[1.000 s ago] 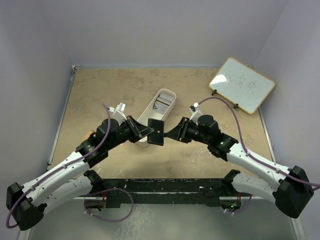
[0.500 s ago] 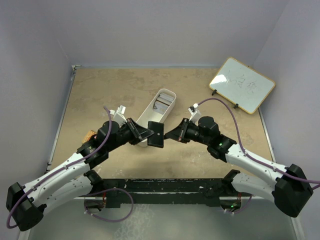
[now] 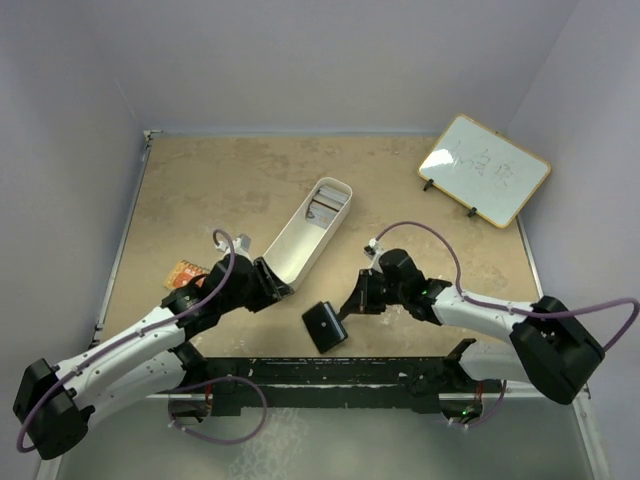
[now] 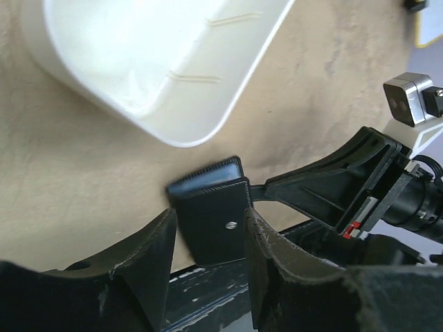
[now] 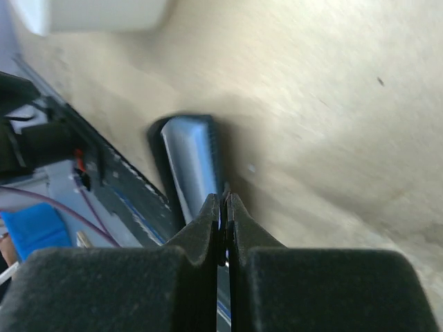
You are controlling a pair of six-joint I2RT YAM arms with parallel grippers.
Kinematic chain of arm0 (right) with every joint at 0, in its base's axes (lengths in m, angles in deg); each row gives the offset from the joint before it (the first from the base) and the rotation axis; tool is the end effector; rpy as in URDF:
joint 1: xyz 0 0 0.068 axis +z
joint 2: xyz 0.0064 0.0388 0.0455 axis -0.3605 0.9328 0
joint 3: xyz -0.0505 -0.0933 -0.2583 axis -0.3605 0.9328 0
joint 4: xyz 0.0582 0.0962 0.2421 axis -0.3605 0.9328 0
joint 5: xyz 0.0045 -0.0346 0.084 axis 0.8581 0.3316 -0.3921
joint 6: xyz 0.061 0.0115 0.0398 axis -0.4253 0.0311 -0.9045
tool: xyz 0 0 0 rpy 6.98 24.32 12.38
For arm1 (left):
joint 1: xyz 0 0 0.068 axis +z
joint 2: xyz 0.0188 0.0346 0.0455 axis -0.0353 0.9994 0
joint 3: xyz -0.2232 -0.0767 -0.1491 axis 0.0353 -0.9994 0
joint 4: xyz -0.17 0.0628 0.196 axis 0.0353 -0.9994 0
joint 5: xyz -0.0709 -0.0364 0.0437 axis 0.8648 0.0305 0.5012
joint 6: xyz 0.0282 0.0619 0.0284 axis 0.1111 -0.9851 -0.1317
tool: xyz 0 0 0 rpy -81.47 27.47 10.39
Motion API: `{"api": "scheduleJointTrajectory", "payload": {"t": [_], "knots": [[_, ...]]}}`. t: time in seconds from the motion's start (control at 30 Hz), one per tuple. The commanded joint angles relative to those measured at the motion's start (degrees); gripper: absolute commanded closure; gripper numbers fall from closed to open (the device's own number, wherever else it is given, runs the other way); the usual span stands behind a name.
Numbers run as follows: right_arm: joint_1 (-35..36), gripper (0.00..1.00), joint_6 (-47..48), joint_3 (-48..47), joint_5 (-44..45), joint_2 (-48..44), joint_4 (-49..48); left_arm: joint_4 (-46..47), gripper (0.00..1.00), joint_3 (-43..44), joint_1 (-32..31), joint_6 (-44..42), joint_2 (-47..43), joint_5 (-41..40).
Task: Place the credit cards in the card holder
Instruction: Open the card holder at the center of the board.
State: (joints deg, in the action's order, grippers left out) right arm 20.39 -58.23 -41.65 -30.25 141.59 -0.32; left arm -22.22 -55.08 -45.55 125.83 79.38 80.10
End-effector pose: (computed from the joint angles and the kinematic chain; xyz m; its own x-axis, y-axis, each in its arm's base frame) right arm 0.1787 0.1858 0.1653 -0.9015 0.1666 -0.3994 -0.2260 0.6058 0.7628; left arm 0.1444 -0.1354 0.2095 -0.7903 -0.5254 -0.3152 -0.1435 0.6589 -0.7384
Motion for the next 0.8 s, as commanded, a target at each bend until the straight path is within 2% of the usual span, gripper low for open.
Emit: {"api": "scheduleJointTrajectory", "payload": {"t": [0.0, 0.23, 0.4, 0.57, 0.77], "knots": [[0.07, 1.00, 2.33, 1.03, -1.66, 2.10, -1.59, -2.63, 0.58, 0.73, -0.07, -2.91, 2.28, -2.33], [0.15, 1.00, 0.19, 0.34, -3.52, 0.70, -2.27, 2.20, 0.53, 0.40, -0.07, -3.46, 5.14, 1.03], [0.62, 1.00, -5.97, 1.93, -4.39, -3.87, -6.45, 5.32, 0.48, -0.90, -0.07, -2.35, 4.88, 3.92], [1.52, 1.00, -12.33, 5.16, -0.72, -8.89, -12.33, 9.55, 0.44, -2.93, -0.07, -0.52, 3.70, 5.96], [1.89, 1.00, -12.95, 7.05, 2.36, -8.61, -11.56, 16.69, 0.42, -6.82, -0.07, 1.64, 5.97, 8.55]]}}
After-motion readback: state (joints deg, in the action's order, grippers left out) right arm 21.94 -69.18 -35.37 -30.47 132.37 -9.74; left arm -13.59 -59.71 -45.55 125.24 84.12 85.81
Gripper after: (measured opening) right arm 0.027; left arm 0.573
